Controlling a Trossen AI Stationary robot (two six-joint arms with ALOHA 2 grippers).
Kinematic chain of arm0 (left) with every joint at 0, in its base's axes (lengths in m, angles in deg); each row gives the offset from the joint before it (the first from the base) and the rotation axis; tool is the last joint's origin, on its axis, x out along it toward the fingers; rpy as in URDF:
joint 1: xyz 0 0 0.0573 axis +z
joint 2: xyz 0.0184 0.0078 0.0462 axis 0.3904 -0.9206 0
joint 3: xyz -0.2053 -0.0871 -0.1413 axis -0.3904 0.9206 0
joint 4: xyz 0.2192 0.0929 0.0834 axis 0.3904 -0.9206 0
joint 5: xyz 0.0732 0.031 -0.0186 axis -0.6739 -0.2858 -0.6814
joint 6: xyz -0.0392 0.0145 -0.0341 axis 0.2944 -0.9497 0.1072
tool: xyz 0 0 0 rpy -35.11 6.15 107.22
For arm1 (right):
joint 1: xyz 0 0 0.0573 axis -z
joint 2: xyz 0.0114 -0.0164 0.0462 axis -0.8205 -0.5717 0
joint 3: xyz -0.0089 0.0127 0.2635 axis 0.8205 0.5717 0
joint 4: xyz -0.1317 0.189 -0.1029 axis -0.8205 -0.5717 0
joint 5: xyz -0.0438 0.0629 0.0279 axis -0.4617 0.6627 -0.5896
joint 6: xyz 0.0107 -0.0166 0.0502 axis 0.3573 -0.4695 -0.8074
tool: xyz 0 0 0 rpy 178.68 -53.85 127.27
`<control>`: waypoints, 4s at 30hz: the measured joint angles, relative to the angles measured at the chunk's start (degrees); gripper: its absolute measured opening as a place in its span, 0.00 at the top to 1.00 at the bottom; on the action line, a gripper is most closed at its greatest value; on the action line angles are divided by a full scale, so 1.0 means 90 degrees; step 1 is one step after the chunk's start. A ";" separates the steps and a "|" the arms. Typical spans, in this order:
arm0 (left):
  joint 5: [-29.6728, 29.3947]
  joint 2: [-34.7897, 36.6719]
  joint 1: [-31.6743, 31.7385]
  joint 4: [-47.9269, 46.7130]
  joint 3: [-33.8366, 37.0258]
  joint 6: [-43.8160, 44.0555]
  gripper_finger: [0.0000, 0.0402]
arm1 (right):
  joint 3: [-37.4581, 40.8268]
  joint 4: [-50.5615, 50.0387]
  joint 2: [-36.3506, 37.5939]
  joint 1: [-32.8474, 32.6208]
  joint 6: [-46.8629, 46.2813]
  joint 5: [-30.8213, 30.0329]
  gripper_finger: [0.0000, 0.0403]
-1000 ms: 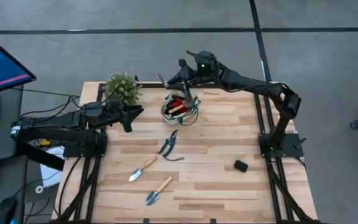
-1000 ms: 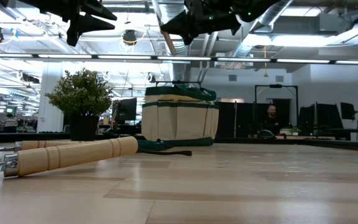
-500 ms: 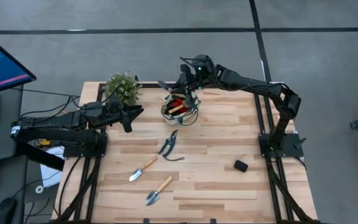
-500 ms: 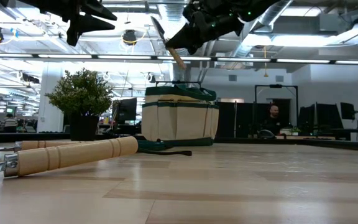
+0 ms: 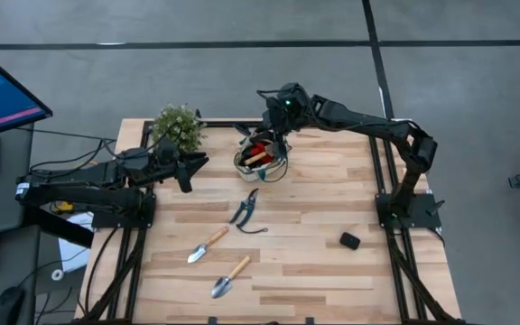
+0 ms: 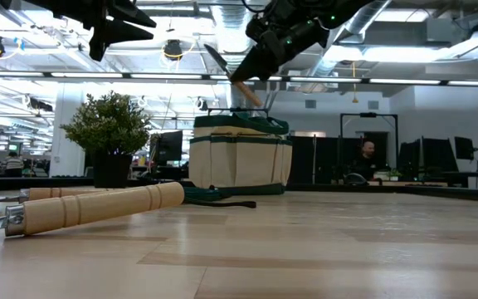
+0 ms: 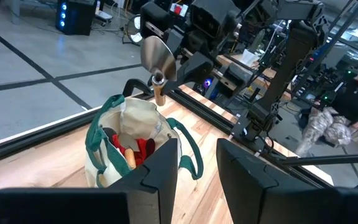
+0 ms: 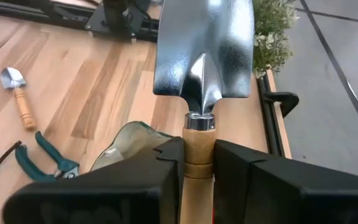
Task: Pick & Place Garden tools in Gardening bag
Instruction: Put the brown trowel into the light brown gardening bag
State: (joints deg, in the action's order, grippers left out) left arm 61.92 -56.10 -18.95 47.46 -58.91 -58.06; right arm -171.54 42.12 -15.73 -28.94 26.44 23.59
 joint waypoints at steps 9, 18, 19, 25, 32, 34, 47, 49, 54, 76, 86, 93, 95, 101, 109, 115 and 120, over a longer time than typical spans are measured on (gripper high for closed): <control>0.0000 0.0000 0.0000 0.0000 0.0000 0.0000 0.72 | 0.0000 -0.0048 0.0000 -0.0002 0.0110 -0.0168 0.87; 0.0000 0.0001 0.0001 0.0000 0.0000 0.0000 0.72 | 0.0000 -0.0044 -0.0002 -0.0002 0.0126 -0.0176 0.87; 0.0000 0.0002 0.0000 0.0000 -0.0001 0.0000 0.72 | 0.0000 -0.0046 -0.0005 -0.0001 0.0126 -0.0183 0.87; 0.0000 0.0002 0.0002 -0.0001 0.0000 0.0000 0.72 | 0.0000 -0.0076 -0.0012 0.0019 0.0126 -0.0185 0.87; 0.0072 0.0002 0.0002 -0.0001 0.0000 -0.0041 0.72 | 0.0000 -0.0078 -0.0012 0.0019 0.0126 -0.0217 0.87; 0.0248 0.0002 0.0002 0.0000 0.0000 -0.0163 0.72 | 0.0000 -0.0077 -0.0012 0.0019 0.0126 -0.0219 0.87; 0.0403 0.0014 0.0000 -0.0002 0.0000 -0.0284 0.72 | 0.0000 -0.0077 -0.0012 0.0010 0.0106 -0.0212 0.87; 0.0403 0.0021 0.0001 0.0002 -0.0001 -0.0285 0.72 | 0.0000 -0.0078 -0.0012 0.0007 0.0080 -0.0202 0.87; 0.0404 0.0114 0.0001 -0.0005 -0.0002 -0.0284 0.72 | 0.0000 -0.0078 -0.0012 0.0007 0.0078 -0.0182 0.87; 0.0406 0.0512 0.0000 -0.0361 -0.0002 -0.0503 0.72 | 0.0417 -0.0138 -0.0017 0.0002 0.0078 -0.0185 0.87; 0.0403 0.0502 0.0002 -0.0486 0.0000 -0.0593 0.72 | 0.0644 -0.0116 -0.0019 -0.0082 0.0078 -0.0191 0.87; 0.0403 0.0492 0.0000 -0.0596 0.0002 -0.0620 0.72 | 0.0644 -0.0062 -0.0019 -0.0161 0.0108 -0.0275 0.87; 0.0395 0.0435 0.0002 -0.0660 0.0002 -0.0621 0.72 | 0.0644 -0.0022 -0.0019 -0.0197 0.0131 -0.0306 0.87; 0.0379 0.0246 0.0002 -0.0714 0.0005 -0.0621 0.72 | 0.0644 0.0088 -0.0018 -0.0271 0.0429 -0.0526 0.87; 0.0381 -0.0015 0.0000 -0.0719 0.0007 -0.0768 0.72 | 0.0644 0.0072 -0.0017 -0.0284 0.0532 -0.0806 0.87; 0.0380 -0.0041 0.0001 -0.0713 0.0014 -0.0864 0.72 | 0.0644 -0.0015 -0.0015 -0.0272 0.0532 -0.0806 0.87; 0.0378 0.0019 0.0002 -0.0714 0.0316 -0.0939 0.72 | 0.0644 -0.0007 -0.0015 -0.0207 0.0530 -0.0805 0.87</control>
State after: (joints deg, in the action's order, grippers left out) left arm 65.32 -55.93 -18.93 41.03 -56.06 -66.51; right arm -165.75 42.06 -15.86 -30.80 31.20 16.34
